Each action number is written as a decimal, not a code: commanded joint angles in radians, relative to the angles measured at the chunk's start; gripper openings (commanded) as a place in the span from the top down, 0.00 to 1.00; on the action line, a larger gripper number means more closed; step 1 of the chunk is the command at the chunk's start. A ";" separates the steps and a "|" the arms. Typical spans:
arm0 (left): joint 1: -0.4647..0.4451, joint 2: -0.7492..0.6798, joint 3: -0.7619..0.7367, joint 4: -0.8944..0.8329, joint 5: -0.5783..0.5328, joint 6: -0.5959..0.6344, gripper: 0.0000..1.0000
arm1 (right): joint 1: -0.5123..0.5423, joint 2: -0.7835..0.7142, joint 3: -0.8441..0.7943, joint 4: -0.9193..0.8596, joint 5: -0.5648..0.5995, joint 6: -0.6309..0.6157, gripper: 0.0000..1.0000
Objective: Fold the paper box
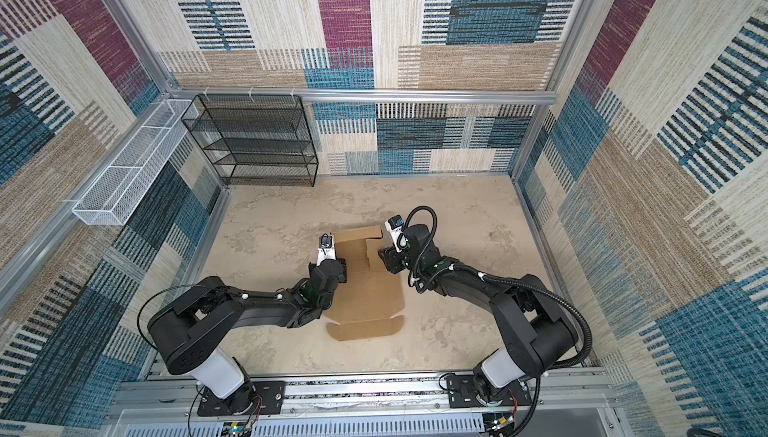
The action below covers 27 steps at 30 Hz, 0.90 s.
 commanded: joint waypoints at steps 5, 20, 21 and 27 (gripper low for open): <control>-0.002 0.012 -0.008 -0.101 0.060 0.021 1.00 | 0.002 0.043 0.034 0.092 -0.003 -0.039 0.45; -0.002 0.022 0.006 -0.118 0.064 -0.004 1.00 | 0.077 0.122 0.081 0.094 0.172 0.008 0.55; -0.001 0.019 0.005 -0.119 0.063 -0.007 1.00 | 0.083 0.119 0.078 0.095 0.187 0.015 0.56; -0.002 0.018 0.000 -0.119 0.062 -0.014 1.00 | 0.096 0.126 0.076 0.076 0.219 0.047 0.62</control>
